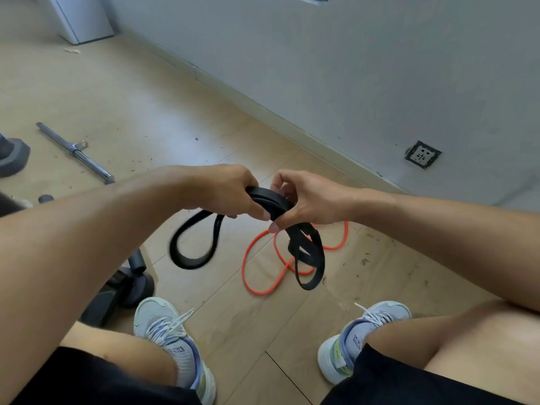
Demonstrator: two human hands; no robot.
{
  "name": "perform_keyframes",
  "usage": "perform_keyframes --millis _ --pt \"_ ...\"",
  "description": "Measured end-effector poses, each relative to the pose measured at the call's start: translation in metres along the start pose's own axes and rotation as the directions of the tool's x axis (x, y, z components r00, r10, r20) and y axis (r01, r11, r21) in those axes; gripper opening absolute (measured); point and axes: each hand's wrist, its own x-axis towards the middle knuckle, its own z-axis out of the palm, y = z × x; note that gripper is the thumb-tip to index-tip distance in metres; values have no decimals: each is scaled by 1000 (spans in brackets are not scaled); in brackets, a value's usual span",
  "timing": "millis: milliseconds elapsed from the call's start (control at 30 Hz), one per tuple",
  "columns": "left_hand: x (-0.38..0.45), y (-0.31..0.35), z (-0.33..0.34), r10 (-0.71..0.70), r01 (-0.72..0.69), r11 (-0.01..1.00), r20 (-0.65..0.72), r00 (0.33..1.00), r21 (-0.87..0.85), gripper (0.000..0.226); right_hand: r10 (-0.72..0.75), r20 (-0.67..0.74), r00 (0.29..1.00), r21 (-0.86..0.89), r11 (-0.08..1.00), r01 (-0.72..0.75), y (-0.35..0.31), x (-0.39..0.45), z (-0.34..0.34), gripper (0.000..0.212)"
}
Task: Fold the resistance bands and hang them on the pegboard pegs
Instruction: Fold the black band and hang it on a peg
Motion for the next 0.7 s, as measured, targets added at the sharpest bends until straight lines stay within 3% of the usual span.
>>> perform_keyframes --millis 200,567,700 --pt "0 1 -1 1 0 997 -16 1000 75 30 15 -56 998 -62 998 -19 4 2 1 41" --pt "-3 8 0 -30 31 970 -8 1000 243 37 -18 13 1000 -122 992 20 10 5 -1 28" --pt "-4 9 -3 -32 40 975 -40 999 219 55 7 77 997 -194 981 9 10 2 -2 17"
